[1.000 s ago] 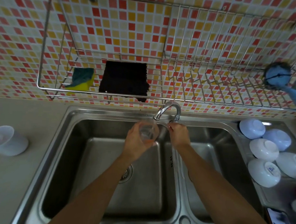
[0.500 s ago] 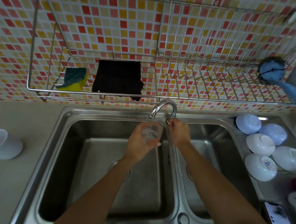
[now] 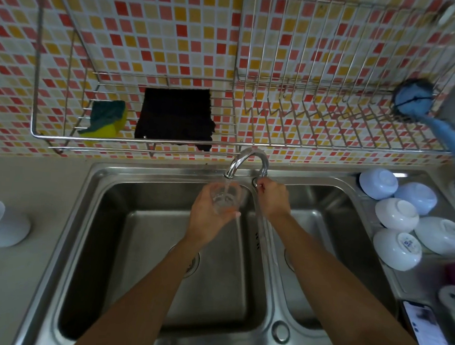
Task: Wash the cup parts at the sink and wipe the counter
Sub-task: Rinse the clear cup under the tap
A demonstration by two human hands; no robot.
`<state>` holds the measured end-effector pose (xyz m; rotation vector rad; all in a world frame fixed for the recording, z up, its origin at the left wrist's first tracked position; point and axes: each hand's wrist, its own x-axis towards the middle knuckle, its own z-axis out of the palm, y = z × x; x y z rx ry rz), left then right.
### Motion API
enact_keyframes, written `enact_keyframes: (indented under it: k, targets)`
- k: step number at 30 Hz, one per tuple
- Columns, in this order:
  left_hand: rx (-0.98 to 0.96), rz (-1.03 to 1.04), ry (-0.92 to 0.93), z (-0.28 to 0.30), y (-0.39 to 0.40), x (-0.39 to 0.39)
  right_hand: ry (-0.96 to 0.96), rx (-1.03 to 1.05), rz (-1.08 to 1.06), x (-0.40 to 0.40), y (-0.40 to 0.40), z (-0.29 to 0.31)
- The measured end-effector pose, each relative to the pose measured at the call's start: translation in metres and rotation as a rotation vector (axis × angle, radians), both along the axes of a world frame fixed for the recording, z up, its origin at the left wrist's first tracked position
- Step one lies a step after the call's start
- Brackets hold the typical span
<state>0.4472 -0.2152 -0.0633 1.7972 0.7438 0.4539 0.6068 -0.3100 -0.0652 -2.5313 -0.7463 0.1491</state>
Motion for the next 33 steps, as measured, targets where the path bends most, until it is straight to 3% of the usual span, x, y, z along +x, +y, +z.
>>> enact_keyframes:
  k: [18, 29, 33]
  targets:
    - [0.020, -0.003, -0.068, 0.003, -0.001, -0.017, 0.099, 0.206, -0.195, -0.002, -0.010, -0.009]
    - [0.015, 0.005, -0.081, 0.006, 0.000, -0.025, 0.053, 0.209, -0.122, -0.026, -0.034, -0.007]
    - [0.017, 0.066, -0.070, 0.001, 0.004, -0.039, -0.003, 0.171, 0.029, -0.062, -0.054, -0.036]
